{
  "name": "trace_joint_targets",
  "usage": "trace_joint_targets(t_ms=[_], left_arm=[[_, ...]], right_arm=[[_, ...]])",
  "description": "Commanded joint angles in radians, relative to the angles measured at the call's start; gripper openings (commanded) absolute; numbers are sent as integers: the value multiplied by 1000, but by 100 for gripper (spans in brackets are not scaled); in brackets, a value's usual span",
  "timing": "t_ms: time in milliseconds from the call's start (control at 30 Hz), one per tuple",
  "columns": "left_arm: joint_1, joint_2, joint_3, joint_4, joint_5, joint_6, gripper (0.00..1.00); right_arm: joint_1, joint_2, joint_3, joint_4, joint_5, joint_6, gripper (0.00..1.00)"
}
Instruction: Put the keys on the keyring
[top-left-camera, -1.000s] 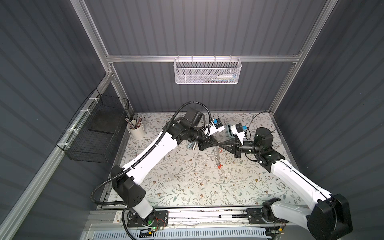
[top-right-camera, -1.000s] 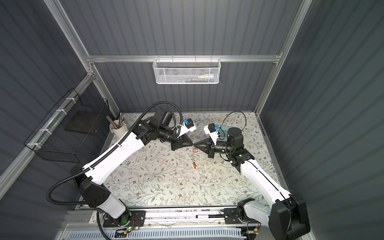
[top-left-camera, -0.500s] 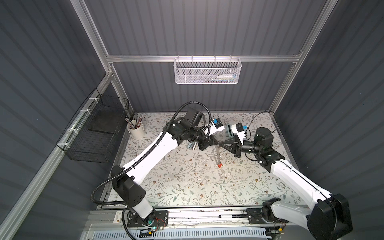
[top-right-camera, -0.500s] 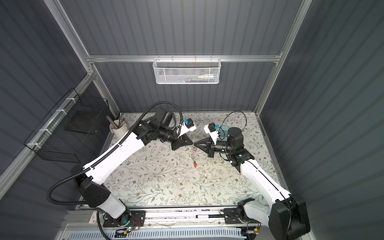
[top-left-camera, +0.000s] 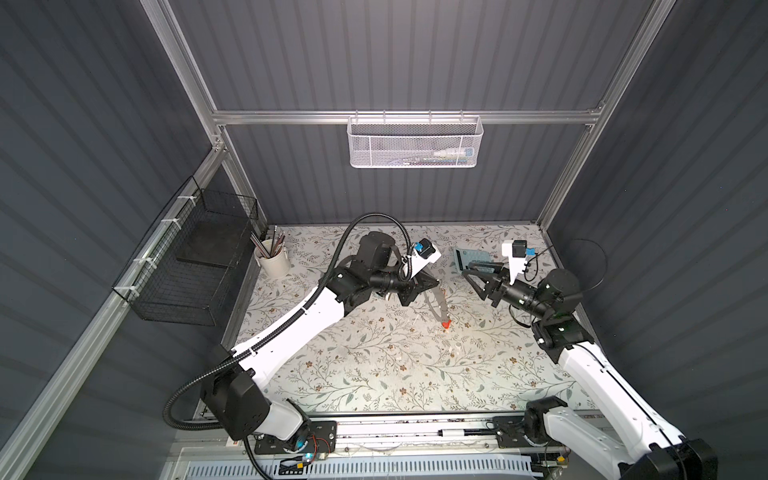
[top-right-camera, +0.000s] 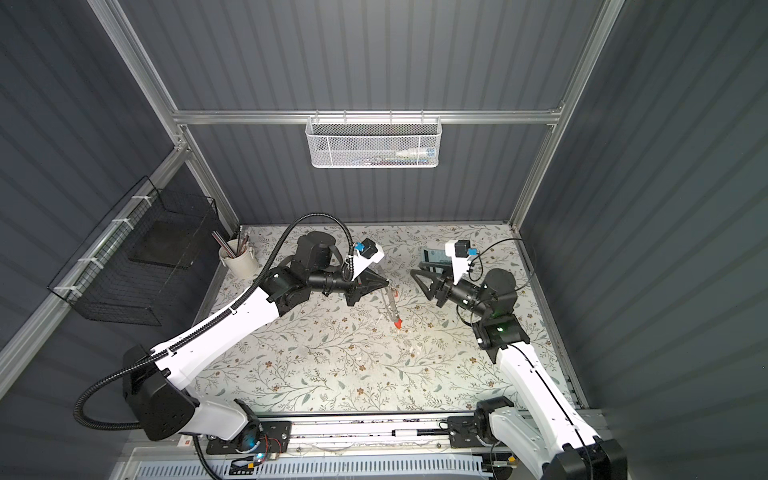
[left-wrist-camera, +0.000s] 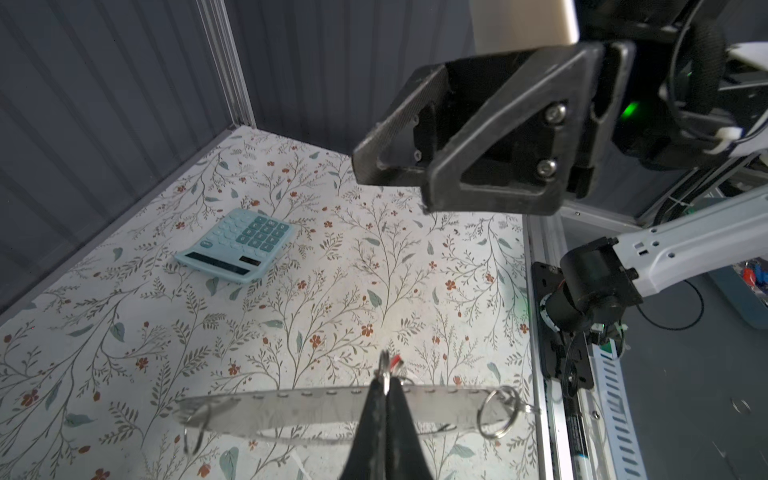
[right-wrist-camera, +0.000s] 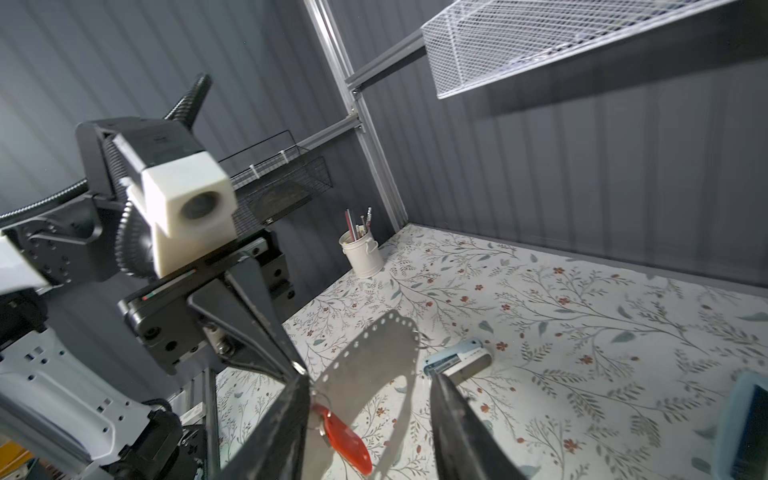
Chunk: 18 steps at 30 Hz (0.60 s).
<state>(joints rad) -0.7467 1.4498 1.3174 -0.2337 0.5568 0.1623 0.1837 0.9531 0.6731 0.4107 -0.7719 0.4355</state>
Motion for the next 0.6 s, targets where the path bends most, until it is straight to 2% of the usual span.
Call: trace_joint_targets(t_ms=[0,267,567], left_arm=[[-3,-43,-66,258,40,-121,0],[-9,-54,-172,530,23,-243,0],[-33,-21,-218,699,-31,-338,0]], right_arm=[[-9,29,8,60,-12,96,52],[1,99,19,195,-102,199,50],[41,124,13,214,-142,216,45]])
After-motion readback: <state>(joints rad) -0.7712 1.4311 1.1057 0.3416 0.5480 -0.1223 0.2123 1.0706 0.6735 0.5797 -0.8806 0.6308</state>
